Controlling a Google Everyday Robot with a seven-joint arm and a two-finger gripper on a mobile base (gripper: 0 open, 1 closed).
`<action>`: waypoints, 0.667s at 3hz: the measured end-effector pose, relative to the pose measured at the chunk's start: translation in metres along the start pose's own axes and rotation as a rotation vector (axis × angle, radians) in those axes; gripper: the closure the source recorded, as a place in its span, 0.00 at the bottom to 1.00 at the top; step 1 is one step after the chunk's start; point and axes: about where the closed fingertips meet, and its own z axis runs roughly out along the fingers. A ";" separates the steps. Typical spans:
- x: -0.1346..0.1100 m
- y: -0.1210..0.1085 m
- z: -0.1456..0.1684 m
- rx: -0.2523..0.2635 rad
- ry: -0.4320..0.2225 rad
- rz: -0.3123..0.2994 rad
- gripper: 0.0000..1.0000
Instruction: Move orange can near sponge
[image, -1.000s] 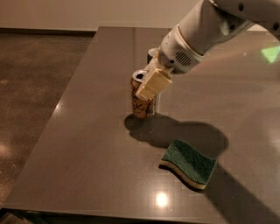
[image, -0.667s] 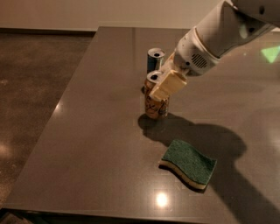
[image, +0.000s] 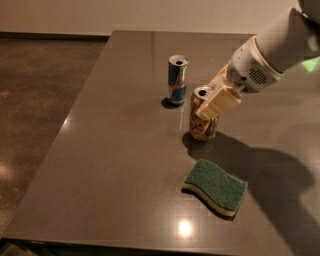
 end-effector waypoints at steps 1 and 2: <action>0.019 0.002 -0.009 0.013 0.000 0.019 1.00; 0.034 0.009 -0.016 0.020 -0.010 0.025 1.00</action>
Offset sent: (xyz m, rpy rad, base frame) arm -0.0338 -0.0532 -0.0116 0.0235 -0.0080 -0.0482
